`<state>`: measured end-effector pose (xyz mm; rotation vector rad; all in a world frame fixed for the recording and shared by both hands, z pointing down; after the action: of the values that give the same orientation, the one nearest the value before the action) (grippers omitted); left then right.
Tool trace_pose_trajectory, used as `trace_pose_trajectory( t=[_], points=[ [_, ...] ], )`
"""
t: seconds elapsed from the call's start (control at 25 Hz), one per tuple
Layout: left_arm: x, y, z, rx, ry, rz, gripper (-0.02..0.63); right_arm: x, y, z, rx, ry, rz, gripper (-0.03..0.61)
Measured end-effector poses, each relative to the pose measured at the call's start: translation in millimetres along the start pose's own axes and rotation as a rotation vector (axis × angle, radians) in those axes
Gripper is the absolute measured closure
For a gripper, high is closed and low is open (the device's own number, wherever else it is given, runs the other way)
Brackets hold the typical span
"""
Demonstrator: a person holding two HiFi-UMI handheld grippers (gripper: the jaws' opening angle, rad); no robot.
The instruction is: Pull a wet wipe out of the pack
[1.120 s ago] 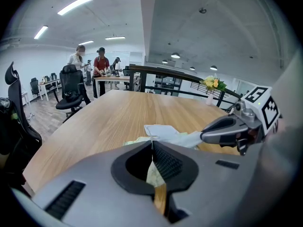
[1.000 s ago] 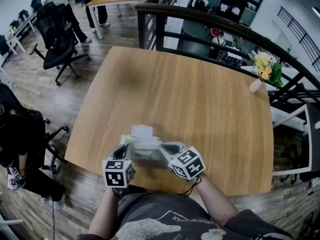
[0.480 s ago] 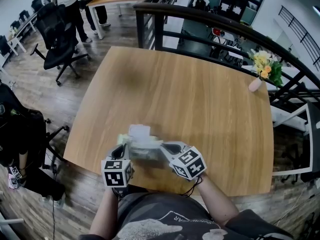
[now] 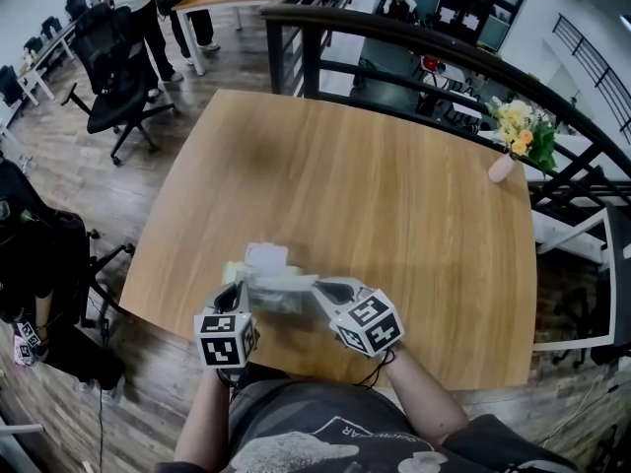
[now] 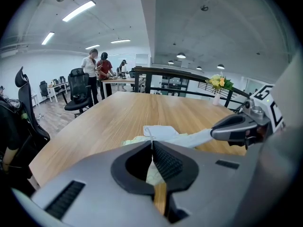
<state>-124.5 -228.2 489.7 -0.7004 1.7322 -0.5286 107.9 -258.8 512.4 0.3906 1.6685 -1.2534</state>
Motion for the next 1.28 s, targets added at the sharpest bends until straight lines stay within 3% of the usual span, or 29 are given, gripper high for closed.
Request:
trace_pose_trajectory(
  t=[0.4,0.72,1.28],
  points=[
    [-3,5,11,0.022,-0.011,0.026,0.596,2,19,10,-0.035,-0.041,0.094,0.551],
    [-11,12,10,-0.034,-0.002,0.035,0.595,8,27,6,-0.067,-0.071,0.118,0.551],
    [-28,73,-15,-0.122,0.002,0.105,0.594,23,52,-60,-0.192,-0.086,0.138,0.551]
  ],
)
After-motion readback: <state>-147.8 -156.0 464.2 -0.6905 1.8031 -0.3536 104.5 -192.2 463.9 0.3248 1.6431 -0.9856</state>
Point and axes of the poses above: the fingertips, and each gripper's own axes: y backward along the fingers, z to its right, x out of its top, the point moved 10 cm from there along y, backward along the fingers, and after that the axes turned 15 degrees about y, right-handed, at the moved point
